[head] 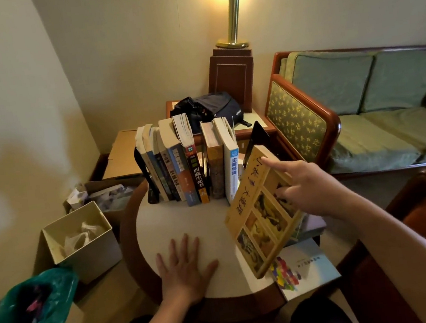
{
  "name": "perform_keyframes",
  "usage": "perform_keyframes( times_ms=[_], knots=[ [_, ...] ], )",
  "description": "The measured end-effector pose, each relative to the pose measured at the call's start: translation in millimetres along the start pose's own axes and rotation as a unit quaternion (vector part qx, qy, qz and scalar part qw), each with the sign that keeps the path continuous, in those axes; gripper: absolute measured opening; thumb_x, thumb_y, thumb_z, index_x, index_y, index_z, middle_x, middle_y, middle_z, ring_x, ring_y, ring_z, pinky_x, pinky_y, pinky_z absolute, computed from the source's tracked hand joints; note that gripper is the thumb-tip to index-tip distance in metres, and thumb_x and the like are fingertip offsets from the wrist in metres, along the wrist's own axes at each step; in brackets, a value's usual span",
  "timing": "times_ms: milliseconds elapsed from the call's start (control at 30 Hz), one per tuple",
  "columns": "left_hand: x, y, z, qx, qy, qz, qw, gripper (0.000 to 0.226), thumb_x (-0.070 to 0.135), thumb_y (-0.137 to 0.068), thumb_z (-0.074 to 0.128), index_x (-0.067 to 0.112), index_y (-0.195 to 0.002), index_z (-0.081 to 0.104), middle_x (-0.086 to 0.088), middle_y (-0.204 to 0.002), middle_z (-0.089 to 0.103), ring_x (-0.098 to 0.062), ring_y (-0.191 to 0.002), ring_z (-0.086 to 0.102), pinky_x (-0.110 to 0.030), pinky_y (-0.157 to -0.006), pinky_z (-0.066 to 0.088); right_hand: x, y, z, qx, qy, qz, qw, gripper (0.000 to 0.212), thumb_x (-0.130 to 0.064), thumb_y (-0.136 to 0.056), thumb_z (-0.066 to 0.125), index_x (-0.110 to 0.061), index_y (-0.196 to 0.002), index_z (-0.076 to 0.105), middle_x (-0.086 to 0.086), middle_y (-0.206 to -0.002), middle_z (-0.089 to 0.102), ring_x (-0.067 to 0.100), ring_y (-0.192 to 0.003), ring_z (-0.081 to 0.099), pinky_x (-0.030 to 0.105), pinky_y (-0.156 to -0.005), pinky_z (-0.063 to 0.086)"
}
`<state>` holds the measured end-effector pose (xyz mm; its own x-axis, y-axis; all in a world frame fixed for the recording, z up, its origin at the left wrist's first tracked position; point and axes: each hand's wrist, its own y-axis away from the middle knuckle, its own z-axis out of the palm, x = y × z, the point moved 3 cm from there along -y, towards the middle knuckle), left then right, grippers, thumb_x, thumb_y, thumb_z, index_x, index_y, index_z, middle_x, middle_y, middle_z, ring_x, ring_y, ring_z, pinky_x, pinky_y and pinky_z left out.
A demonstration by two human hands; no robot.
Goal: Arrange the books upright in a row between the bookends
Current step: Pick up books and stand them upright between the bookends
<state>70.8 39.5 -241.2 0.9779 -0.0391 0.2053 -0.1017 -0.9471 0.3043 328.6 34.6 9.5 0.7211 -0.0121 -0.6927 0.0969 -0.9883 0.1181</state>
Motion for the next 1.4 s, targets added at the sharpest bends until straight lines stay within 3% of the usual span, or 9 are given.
perform_keyframes(
  times_ms=[100,200,300,500,667,933,1100,1233,1400],
  knots=[
    [-2.8,-13.1,-3.5,0.033,0.004,-0.005,0.999,0.089,0.087,-0.081,0.004,0.04,-0.154,-0.017,0.007,-0.163,-0.026,-0.025,-0.148,-0.028,-0.06,-0.119,-0.013,3.3,-2.5,-20.7,0.013,-0.023,0.003,1.0,0.077,0.0,-0.096,0.057,-0.041,-0.155,0.028,-0.007,-0.132,0.062,0.016,-0.108,0.068,0.025,-0.073,0.061],
    [-4.4,-21.9,-4.4,0.079,0.018,-0.012,0.997,0.093,0.089,-0.079,0.002,0.039,-0.156,-0.011,0.006,-0.165,-0.02,-0.025,-0.15,-0.025,-0.058,-0.119,-0.013,8.6,-10.1,-41.9,0.041,-0.032,0.003,0.999,0.076,0.0,-0.096,0.059,-0.037,-0.156,0.03,-0.006,-0.131,0.06,0.022,-0.12,0.063,0.036,-0.088,0.06],
    [-7.1,-31.3,-6.3,0.098,0.028,-0.009,0.995,0.095,0.093,-0.076,0.001,0.042,-0.156,-0.009,0.006,-0.165,-0.019,-0.026,-0.15,-0.025,-0.058,-0.119,-0.014,13.2,-21.8,-56.3,0.064,-0.03,0.001,0.997,0.076,0.001,-0.095,0.059,-0.036,-0.155,0.031,-0.007,-0.128,0.059,0.022,-0.114,0.067,0.044,-0.087,0.061],
    [-8.3,-51.7,-11.6,0.111,0.032,-0.003,0.993,0.096,0.094,-0.074,0.001,0.044,-0.155,-0.01,0.007,-0.165,-0.02,-0.026,-0.15,-0.024,-0.057,-0.12,-0.011,27.9,-51.8,-72.7,0.114,-0.045,-0.016,0.992,0.074,0.001,-0.095,0.061,-0.038,-0.153,0.035,0.0,-0.133,0.061,0.017,-0.095,0.073,0.029,-0.074,0.062],
    [-8.6,-55.8,-14.8,0.114,0.032,-0.008,0.993,0.095,0.092,-0.076,0.004,0.042,-0.157,-0.002,0.006,-0.166,-0.014,-0.026,-0.151,-0.021,-0.057,-0.121,-0.011,49.1,-57.0,-76.6,0.117,-0.17,0.02,0.978,0.072,0.004,-0.093,0.06,-0.037,-0.149,0.043,0.004,-0.105,0.076,0.028,-0.084,0.076,0.03,-0.062,0.063],
    [-7.9,-54.5,-14.9,0.116,0.034,-0.002,0.993,0.094,0.092,-0.077,0.003,0.043,-0.157,-0.002,0.006,-0.166,-0.014,-0.027,-0.151,-0.02,-0.057,-0.121,-0.01,69.2,-49.0,-74.8,0.133,-0.189,0.038,0.972,0.072,0.005,-0.093,0.058,-0.035,-0.151,0.041,0.006,-0.117,0.07,0.025,-0.085,0.076,0.028,-0.063,0.062],
    [-7.4,-58.4,-15.9,0.112,0.018,-0.002,0.994,0.095,0.092,-0.077,0.003,0.041,-0.157,-0.006,0.004,-0.166,-0.016,-0.028,-0.151,-0.02,-0.057,-0.12,-0.011,65.0,-71.2,-67.4,0.155,-0.172,0.037,0.972,0.072,0.004,-0.094,0.059,-0.035,-0.151,0.04,0.001,-0.108,0.069,0.02,-0.076,0.076,0.024,-0.059,0.06],
    [-7.3,-65.2,-18.2,0.119,0.016,0.001,0.993,0.095,0.091,-0.077,0.005,0.041,-0.157,-0.003,0.004,-0.167,-0.013,-0.028,-0.152,-0.017,-0.058,-0.12,-0.009,61.1,-98.5,-60.6,0.148,-0.172,0.048,0.973,0.073,0.003,-0.095,0.06,-0.036,-0.152,0.039,0.003,-0.11,0.07,0.027,-0.082,0.076,0.041,-0.071,0.063],
    [-8.0,-72.7,-18.6,0.123,0.013,-0.001,0.992,0.096,0.092,-0.077,0.005,0.04,-0.157,-0.001,0.004,-0.167,-0.011,-0.028,-0.152,-0.017,-0.057,-0.12,-0.01,48.0,-129.9,-54.9,0.146,-0.135,0.041,0.979,0.071,0.003,-0.095,0.06,-0.032,-0.153,0.038,-0.006,-0.104,0.067,0.029,-0.088,0.075,0.043,-0.077,0.063]
  ],
)
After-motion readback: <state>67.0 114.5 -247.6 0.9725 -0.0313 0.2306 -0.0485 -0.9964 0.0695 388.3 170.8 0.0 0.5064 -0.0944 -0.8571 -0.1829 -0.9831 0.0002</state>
